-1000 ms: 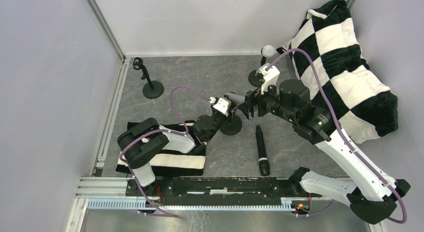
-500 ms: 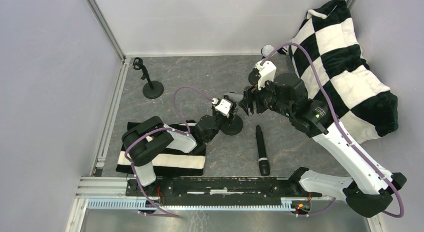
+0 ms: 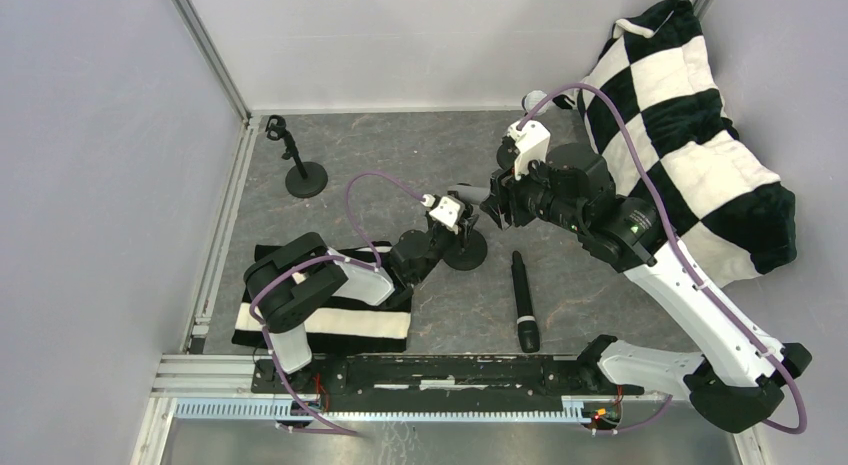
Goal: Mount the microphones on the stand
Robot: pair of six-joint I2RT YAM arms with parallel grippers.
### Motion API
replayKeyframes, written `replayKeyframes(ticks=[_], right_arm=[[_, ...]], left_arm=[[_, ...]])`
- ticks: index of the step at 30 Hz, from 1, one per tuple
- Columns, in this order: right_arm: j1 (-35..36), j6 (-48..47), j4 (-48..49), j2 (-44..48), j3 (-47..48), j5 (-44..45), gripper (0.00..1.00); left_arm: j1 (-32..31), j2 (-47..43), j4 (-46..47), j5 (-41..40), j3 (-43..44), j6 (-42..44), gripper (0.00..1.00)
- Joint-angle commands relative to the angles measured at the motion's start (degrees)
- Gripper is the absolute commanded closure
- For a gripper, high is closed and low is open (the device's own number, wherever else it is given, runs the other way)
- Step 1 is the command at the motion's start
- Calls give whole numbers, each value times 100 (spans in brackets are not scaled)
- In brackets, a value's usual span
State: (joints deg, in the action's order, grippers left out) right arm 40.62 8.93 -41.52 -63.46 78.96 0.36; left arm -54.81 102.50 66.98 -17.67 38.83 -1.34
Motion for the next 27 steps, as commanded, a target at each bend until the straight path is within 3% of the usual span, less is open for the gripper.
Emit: replayKeyframes(ticks=[1,6,10,27], right_arm=[[-11,-149,-48,44,224,282,63],[-11,-204,-165,-1,280,394,76],[-11,-191,-512,-221,556,528,99],[-16,-474,-1702,-1652,1247,901,100]], left_arm=[[18,-173,382,143,158,-294,65],[14,-147,223,182,254,-199,97],[14,-142,83,215,260,-12,98],[-116,-91,-359,376,545,489,98]])
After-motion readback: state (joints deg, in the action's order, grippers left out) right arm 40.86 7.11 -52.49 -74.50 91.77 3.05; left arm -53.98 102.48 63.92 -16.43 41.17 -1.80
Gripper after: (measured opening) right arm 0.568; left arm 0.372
